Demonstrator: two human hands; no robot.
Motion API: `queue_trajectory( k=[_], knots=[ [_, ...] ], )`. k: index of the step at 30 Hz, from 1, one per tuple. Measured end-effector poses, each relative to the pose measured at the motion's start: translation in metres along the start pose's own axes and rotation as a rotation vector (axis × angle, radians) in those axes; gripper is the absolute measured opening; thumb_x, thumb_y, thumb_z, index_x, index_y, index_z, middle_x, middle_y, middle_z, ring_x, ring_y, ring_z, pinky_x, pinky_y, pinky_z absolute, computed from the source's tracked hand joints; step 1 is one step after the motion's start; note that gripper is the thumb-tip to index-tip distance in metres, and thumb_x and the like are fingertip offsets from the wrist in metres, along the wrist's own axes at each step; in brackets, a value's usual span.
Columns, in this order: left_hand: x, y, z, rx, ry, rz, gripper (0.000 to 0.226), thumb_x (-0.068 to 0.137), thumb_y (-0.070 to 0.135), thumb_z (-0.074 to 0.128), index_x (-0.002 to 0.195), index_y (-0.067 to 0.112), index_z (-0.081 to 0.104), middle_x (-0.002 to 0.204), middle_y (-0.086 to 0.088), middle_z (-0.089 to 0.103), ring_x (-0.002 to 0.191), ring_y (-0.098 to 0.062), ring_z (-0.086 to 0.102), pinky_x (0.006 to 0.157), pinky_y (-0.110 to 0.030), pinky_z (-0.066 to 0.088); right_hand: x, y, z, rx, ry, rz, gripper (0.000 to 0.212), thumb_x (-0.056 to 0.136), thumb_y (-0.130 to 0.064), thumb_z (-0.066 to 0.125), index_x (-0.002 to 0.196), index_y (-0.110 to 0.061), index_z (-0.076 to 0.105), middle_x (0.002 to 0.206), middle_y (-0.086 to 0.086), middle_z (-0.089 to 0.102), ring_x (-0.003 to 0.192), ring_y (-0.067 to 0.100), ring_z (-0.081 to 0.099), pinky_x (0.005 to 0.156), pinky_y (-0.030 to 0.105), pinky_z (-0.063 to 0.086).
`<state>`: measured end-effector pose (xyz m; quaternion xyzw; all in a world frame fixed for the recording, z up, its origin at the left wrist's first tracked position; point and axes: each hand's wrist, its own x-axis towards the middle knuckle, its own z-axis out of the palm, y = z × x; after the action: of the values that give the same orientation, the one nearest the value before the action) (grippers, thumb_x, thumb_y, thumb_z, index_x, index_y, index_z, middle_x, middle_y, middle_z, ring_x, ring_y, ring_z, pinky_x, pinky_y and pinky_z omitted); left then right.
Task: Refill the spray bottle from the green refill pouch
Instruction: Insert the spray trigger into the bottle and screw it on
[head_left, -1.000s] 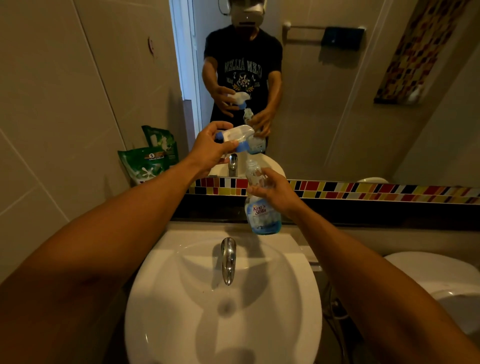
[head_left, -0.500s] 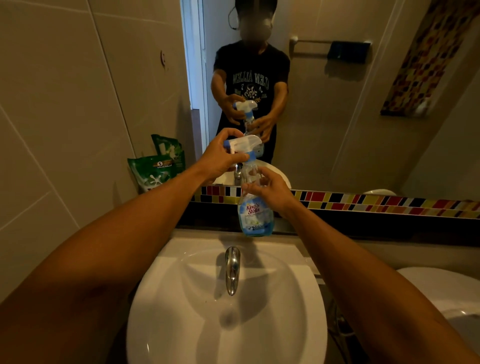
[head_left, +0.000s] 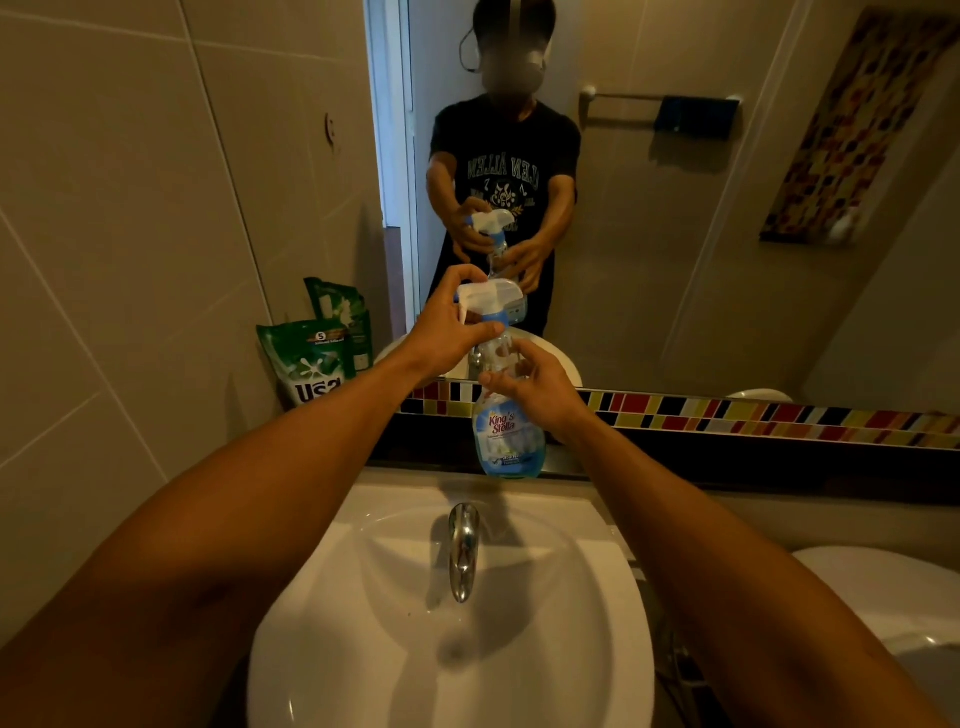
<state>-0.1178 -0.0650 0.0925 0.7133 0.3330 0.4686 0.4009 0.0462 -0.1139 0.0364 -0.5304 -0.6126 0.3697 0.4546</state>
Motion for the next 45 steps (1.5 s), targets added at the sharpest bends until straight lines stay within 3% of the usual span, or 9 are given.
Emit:
queue_trajectory(
  k=[3,12,18,24,28,32,37,43,45],
  knots=[
    [0.002,0.002,0.0,0.006,-0.027,-0.003,0.061,0.085,0.0,0.076,0.133,0.017,0.044,0.121,0.001,0.052,0.101,-0.02,0.066,0.072,-0.021,0.058,0.0,0.0,-0.002,0.0,0.007,-0.014,0.049,0.09,-0.03,0.079,0.134,-0.028,0.057,0.122,0.005,0.071,0.108,0.021,0.07,0.092,0.045,0.062],
    [0.004,0.004,0.002,0.016,-0.007,-0.022,0.061,0.086,-0.001,0.073,0.136,0.017,0.042,0.12,0.0,0.051,0.097,-0.018,0.063,0.065,-0.014,0.055,0.0,-0.005,-0.012,0.033,-0.039,0.002,0.054,0.091,-0.024,0.08,0.14,-0.022,0.057,0.12,-0.002,0.072,0.105,0.015,0.072,0.088,0.035,0.062],
    [0.003,0.001,0.005,-0.061,0.051,-0.013,0.057,0.084,0.01,0.079,0.126,0.024,0.045,0.121,-0.005,0.055,0.101,-0.026,0.066,0.076,-0.031,0.061,0.002,-0.008,-0.012,0.051,-0.071,0.024,0.057,0.09,-0.023,0.079,0.143,-0.022,0.056,0.124,0.004,0.073,0.106,0.022,0.074,0.087,0.039,0.063],
    [0.002,0.004,0.004,-0.04,-0.013,-0.074,0.059,0.09,0.001,0.069,0.138,0.02,0.04,0.127,-0.005,0.049,0.097,-0.015,0.062,0.06,-0.015,0.055,0.003,-0.003,-0.015,0.07,-0.071,0.053,0.053,0.089,-0.024,0.081,0.137,-0.025,0.059,0.121,0.003,0.075,0.104,0.023,0.076,0.093,0.049,0.062],
    [0.001,0.006,0.003,-0.066,-0.014,-0.071,0.061,0.09,0.005,0.071,0.14,0.017,0.038,0.124,-0.005,0.049,0.092,-0.015,0.063,0.058,-0.014,0.053,0.005,-0.006,-0.015,0.061,-0.084,0.049,0.056,0.088,-0.026,0.082,0.138,-0.024,0.059,0.121,0.007,0.075,0.102,0.027,0.077,0.092,0.052,0.062],
    [0.002,0.007,0.004,-0.059,0.018,-0.045,0.061,0.087,0.002,0.073,0.137,0.016,0.04,0.119,0.0,0.051,0.093,-0.016,0.065,0.067,-0.019,0.058,0.007,-0.008,-0.016,0.066,-0.096,0.063,0.055,0.09,-0.024,0.079,0.14,-0.021,0.057,0.12,0.008,0.075,0.102,0.026,0.077,0.093,0.051,0.062],
    [0.004,0.008,0.003,-0.012,-0.014,-0.076,0.062,0.089,-0.001,0.069,0.139,0.02,0.041,0.135,-0.013,0.048,0.096,-0.016,0.062,0.06,-0.012,0.054,0.006,-0.004,-0.017,0.102,-0.083,0.071,0.051,0.089,-0.02,0.08,0.136,-0.021,0.059,0.12,0.009,0.075,0.105,0.028,0.076,0.093,0.05,0.062],
    [0.001,0.008,0.01,-0.067,0.056,-0.016,0.056,0.086,0.008,0.077,0.129,0.021,0.041,0.123,-0.004,0.052,0.097,-0.016,0.063,0.067,-0.018,0.056,0.005,-0.009,-0.015,0.081,-0.101,0.046,0.049,0.092,-0.019,0.077,0.136,-0.022,0.058,0.12,0.007,0.073,0.104,0.025,0.075,0.083,0.035,0.064],
    [0.002,0.008,0.011,-0.052,0.075,0.005,0.054,0.086,0.005,0.076,0.126,0.021,0.043,0.122,-0.002,0.052,0.097,-0.016,0.062,0.068,-0.019,0.057,0.007,-0.007,-0.014,0.087,-0.086,0.053,0.052,0.091,-0.02,0.079,0.138,-0.018,0.058,0.12,0.009,0.074,0.104,0.027,0.075,0.086,0.039,0.064]
  ],
)
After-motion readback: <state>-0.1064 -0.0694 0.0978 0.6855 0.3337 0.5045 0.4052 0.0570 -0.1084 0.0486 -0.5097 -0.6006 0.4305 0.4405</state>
